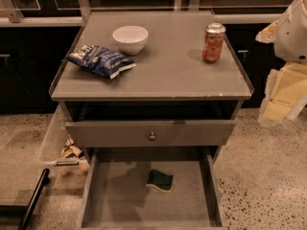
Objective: Pick sponge from middle drawer and place on counter
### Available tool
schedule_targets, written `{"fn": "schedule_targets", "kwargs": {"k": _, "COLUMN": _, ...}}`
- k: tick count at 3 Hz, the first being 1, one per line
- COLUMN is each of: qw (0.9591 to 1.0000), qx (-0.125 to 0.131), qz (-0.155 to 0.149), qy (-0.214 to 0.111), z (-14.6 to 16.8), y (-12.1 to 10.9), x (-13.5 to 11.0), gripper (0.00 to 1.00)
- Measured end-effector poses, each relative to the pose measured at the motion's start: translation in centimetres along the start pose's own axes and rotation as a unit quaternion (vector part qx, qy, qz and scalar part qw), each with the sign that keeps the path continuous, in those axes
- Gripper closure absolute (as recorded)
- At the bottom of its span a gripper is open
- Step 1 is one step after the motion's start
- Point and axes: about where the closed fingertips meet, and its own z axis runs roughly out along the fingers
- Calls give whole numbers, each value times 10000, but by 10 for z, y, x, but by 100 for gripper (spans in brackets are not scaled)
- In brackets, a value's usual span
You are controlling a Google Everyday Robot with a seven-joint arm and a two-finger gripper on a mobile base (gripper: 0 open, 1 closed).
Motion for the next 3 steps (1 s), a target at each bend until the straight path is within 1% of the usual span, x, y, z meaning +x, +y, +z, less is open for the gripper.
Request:
{"fn": "schedule_targets", "kwargs": {"k": 1, "qw": 10000, "qx": 0, "qz": 0, "qy": 0, "z": 0, "y": 0, "x": 0, "gripper": 0}}
{"fn": "schedule_targets", "kwargs": {"k": 2, "qw": 9999, "qx": -63, "qz": 86, "qy": -52, "z": 9, "y": 3, "x": 5, "gripper": 0}}
{"fn": "schedule_targets", "kwargs": {"k": 3, "qw": 9986, "qx": -344, "qz": 330, "qy": -217, "z": 51, "y": 23, "x": 19, "gripper": 0}}
